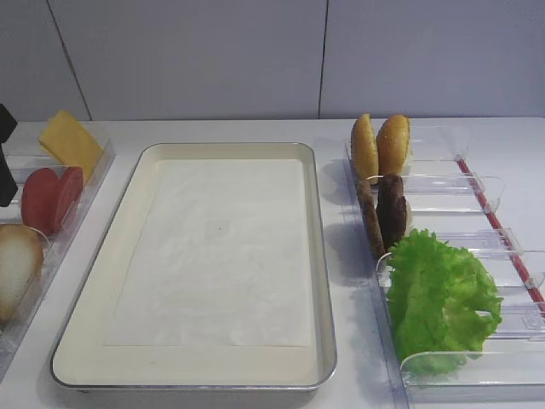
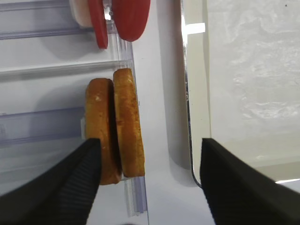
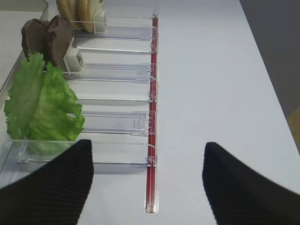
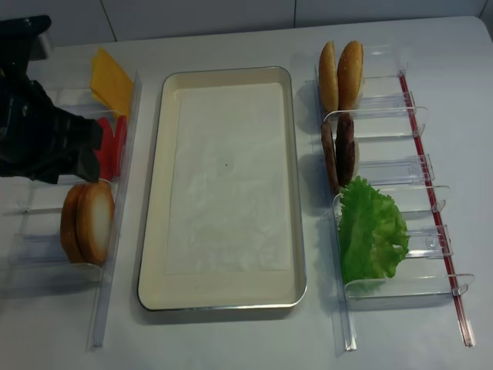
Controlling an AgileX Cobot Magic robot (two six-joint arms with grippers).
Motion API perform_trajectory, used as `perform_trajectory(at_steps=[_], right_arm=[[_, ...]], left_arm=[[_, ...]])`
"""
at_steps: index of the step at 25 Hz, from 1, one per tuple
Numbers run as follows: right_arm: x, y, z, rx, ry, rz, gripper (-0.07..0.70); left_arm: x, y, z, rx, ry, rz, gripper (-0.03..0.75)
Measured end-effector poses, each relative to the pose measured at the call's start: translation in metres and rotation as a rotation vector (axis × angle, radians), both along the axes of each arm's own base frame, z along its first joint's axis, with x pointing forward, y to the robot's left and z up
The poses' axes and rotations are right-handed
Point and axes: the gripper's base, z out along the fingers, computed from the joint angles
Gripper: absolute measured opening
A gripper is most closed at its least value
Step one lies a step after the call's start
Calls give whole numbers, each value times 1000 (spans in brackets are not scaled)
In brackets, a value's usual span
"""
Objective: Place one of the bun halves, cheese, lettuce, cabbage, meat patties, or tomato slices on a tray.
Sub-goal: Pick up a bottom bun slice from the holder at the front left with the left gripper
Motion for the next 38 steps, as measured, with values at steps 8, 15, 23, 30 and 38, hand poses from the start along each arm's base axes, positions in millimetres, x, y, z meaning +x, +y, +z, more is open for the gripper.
perform_trajectory(at_steps=[8,15,23,30,38], right_arm=[[0,0,0,0,0,0,500],[0,0,0,0,0,0,501],[0,0,0,0,0,0,501],[0,0,0,0,0,0,500],[0,0,0,0,0,0,501]], left_arm=[[0,0,0,0,0,0,432],[0,0,0,0,0,0,432],[0,0,0,0,0,0,421],[0,-3,0,-29,1,1,421],[6,-15,-9,-24,38,-46,419]])
